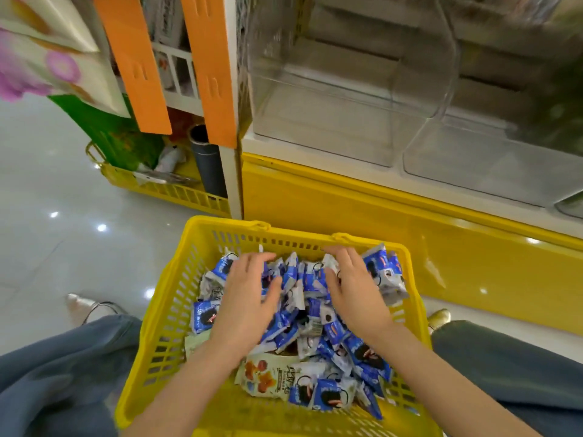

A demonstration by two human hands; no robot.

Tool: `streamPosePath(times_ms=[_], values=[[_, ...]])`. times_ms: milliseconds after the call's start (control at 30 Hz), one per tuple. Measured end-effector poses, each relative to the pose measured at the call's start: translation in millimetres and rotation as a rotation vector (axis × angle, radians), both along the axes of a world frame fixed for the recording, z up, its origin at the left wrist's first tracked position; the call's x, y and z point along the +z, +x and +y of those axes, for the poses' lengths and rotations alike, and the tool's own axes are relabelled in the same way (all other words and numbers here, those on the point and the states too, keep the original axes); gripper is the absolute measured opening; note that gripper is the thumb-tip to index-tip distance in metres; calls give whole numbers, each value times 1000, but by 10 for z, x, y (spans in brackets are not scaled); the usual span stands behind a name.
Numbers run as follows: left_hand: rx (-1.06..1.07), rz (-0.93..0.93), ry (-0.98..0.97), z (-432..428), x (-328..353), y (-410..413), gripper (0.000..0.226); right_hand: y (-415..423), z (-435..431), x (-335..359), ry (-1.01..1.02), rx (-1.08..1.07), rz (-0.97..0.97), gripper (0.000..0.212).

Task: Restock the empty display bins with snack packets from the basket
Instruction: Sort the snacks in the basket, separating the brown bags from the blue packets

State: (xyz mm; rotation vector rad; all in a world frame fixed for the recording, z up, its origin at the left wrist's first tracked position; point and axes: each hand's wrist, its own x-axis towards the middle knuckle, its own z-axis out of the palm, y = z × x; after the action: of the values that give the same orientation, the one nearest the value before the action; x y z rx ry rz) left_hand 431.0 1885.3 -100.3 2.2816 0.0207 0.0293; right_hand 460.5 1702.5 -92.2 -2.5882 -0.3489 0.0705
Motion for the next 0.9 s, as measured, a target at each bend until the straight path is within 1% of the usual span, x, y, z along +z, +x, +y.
streamPosePath(times_ms=[67,100,167,200,267,333,433,533,600,700,800,867,900], values=[[184,-65,93,540,-57,-142,32,14,331,-123,-1,89,76,37],[270,-50,133,781,-110,-194,31,42,505,-200,0,113,135,40],[376,99,144,1137,-227,-281,31,101,858,-334,34,113,260,45],[383,198,112,1246,-293,-318,31,138,1019,-398,53,105,307,47],[321,349,20,1373,-410,-422,27,221,1332,-531,34,131,383,51],[261,372,-91,1318,-466,-492,23,323,1477,-658,-71,205,403,56],[284,307,-198,1333,-517,-548,22,501,1694,-813,-204,296,388,68],[291,305,-198,1360,-545,-526,21,624,1756,-915,-350,373,387,78],[282,301,-179,1380,-554,-502,27,676,1762,-966,-494,422,342,80],[260,276,-165,1402,-566,-455,38,740,1794,-997,-671,423,225,73],[238,240,-119,1425,-579,-397,33,821,1810,-978,-849,492,43,67],[231,244,-123,1439,-590,-386,28,846,1772,-941,-820,529,-17,60],[230,249,-129,1448,-592,-387,27,840,1748,-901,-761,536,-30,54]])
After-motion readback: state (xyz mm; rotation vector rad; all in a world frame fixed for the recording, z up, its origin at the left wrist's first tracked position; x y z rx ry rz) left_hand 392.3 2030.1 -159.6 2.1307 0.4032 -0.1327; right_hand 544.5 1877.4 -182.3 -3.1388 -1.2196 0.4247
